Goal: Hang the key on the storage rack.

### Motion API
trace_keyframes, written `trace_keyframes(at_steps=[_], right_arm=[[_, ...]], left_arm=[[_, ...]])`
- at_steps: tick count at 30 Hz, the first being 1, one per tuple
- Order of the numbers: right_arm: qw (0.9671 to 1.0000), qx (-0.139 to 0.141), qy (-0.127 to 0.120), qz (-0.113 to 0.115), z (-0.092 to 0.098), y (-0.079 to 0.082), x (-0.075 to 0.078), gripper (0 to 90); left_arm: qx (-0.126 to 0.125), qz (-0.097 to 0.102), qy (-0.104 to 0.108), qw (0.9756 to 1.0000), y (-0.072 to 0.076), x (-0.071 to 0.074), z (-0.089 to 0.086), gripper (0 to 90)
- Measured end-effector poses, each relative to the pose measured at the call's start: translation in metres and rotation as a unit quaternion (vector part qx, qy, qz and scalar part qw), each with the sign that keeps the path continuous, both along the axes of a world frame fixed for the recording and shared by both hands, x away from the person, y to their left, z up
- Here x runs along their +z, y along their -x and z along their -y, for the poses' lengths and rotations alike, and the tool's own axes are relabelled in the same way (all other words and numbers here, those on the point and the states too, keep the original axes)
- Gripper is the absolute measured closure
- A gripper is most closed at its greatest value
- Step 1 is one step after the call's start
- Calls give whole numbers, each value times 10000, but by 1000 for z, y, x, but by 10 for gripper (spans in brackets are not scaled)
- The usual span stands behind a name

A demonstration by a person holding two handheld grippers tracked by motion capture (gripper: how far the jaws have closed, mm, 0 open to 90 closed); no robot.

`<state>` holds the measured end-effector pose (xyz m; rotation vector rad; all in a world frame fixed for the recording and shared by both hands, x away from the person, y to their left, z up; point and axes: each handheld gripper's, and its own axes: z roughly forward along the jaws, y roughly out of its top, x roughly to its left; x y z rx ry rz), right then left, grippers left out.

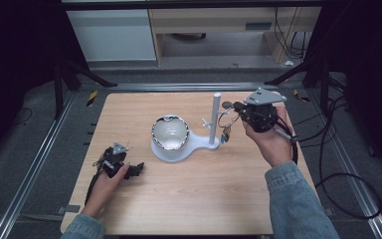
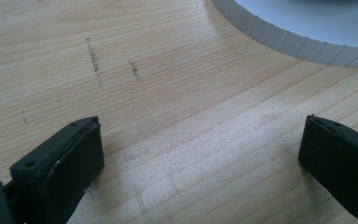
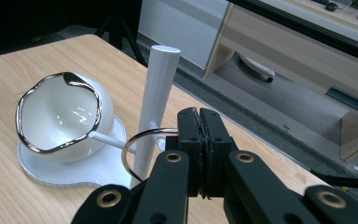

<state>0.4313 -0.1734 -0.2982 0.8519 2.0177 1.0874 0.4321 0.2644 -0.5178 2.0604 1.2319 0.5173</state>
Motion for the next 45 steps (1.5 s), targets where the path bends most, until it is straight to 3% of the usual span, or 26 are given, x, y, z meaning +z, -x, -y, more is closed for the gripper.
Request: trace_keyframes(at_steps=[22, 45], right_arm=[[9999, 1, -52, -134, -1, -9, -6, 888], [9985, 7, -337, -439, 3, -22, -15, 885]], left_arm=[[-1, 0, -1, 10000, 0, 0, 0, 0], [-1, 0, 0, 10000, 0, 0, 0, 0]])
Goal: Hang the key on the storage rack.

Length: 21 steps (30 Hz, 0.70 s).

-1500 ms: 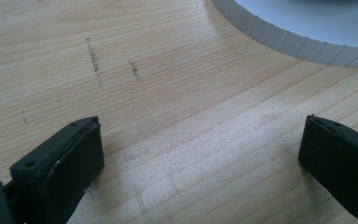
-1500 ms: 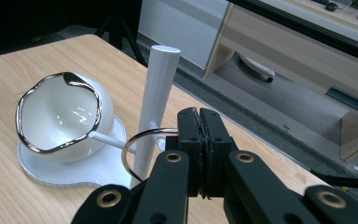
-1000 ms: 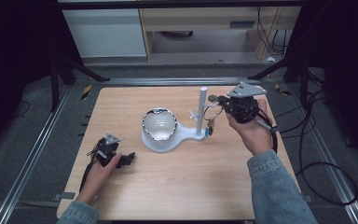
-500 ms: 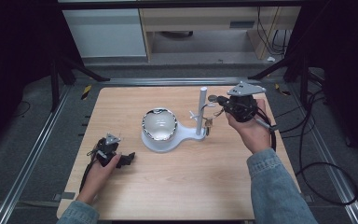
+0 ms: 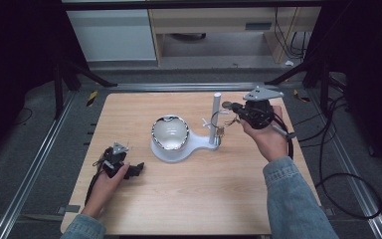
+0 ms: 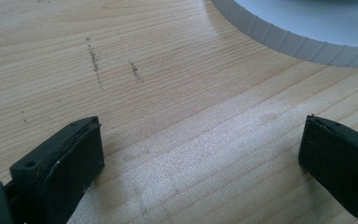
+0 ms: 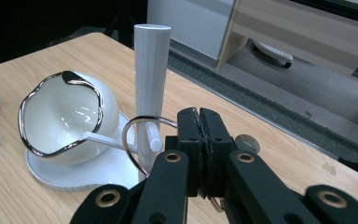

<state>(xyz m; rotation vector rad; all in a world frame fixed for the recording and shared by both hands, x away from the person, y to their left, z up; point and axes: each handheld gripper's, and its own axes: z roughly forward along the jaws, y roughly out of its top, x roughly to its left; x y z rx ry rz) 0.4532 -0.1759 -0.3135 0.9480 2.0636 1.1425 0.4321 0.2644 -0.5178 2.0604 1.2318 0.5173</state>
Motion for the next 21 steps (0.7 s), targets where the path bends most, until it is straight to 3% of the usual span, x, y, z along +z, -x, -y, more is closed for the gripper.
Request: trace_keyframes(at_steps=[11, 14, 21], right_arm=[[9999, -48, -141, -31, 2, -3, -1, 873], [9996, -124, -237, 23, 6, -3, 2, 828], [9995, -215, -216, 56, 12, -1, 3, 800]], left_arm=[[-9, 4, -8, 10000, 0, 0, 0, 0], [1, 0, 0, 10000, 0, 0, 0, 0], [-3, 1, 0, 10000, 0, 0, 0, 0]])
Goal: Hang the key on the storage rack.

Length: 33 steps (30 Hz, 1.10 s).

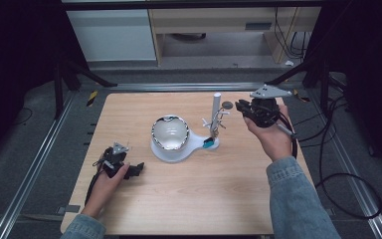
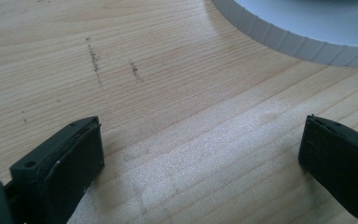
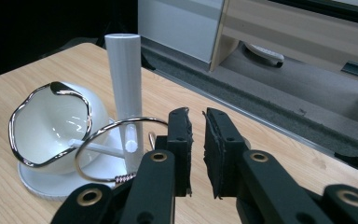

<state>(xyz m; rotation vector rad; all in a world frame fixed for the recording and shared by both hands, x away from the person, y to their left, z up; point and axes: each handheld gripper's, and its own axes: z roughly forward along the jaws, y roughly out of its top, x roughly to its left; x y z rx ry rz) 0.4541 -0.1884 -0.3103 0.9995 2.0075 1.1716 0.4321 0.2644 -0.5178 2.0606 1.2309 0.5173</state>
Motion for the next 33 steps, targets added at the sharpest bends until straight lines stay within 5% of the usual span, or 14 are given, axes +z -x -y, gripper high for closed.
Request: trace_keyframes(at_steps=[14, 23, 33], right_arm=[[9995, -303, -24, 103, 12, 1, 2, 609], [9976, -636, -83, 265, 21, 1, 1, 297], [9956, -876, -94, 311, 31, 1, -8, 102]], left_arm=[[3, -1, -1, 10000, 0, 0, 0, 0], [4, -2, 0, 10000, 0, 0, 0, 0], [-6, 2, -8, 10000, 0, 0, 0, 0]])
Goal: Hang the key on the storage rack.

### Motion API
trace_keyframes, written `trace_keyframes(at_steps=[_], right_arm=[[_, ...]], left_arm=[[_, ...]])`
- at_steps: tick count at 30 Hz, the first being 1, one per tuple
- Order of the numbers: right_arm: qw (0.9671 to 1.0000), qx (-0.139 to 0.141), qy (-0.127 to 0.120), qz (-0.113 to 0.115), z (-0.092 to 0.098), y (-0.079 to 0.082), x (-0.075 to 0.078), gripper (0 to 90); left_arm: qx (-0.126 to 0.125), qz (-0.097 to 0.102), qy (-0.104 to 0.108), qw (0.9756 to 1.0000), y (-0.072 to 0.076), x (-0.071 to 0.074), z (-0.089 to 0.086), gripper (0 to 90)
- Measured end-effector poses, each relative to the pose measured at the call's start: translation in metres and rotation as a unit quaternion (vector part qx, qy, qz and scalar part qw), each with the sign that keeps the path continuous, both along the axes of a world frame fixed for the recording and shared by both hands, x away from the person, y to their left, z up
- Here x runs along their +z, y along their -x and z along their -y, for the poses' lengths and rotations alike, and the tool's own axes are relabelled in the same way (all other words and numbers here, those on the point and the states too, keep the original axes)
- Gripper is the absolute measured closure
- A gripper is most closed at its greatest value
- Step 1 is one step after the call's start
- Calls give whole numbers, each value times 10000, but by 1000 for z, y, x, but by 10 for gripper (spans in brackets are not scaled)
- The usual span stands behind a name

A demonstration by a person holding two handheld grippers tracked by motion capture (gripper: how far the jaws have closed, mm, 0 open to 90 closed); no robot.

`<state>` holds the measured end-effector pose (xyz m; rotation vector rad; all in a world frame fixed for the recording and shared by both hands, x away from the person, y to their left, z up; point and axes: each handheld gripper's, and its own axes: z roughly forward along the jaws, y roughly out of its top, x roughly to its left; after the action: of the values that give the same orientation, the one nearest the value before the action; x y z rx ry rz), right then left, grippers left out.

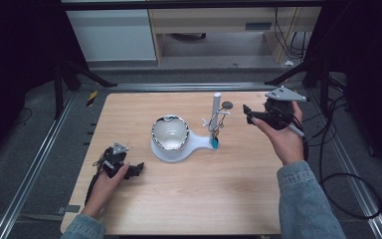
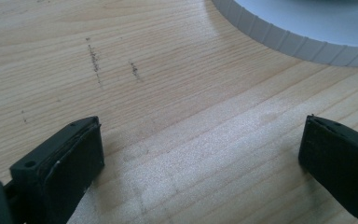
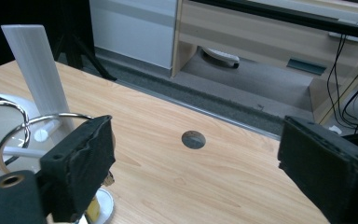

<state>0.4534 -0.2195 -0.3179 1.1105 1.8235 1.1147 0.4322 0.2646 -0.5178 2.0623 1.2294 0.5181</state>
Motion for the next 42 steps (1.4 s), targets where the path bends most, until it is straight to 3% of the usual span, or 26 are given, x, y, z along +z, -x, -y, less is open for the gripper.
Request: trace_keyframes(at_steps=[11, 37, 42], right_arm=[[10000, 23, -75, -34, 7, 3, -7, 74], [9992, -156, 18, -374, 25, 10, -44, 73], [9986, -173, 45, -502, 28, 13, -56, 73]], left_arm=[[5, -2, 5, 10000, 0, 0, 0, 0], [9, -3, 8, 10000, 0, 0, 0, 0], [9, -3, 8, 10000, 0, 0, 0, 0]])
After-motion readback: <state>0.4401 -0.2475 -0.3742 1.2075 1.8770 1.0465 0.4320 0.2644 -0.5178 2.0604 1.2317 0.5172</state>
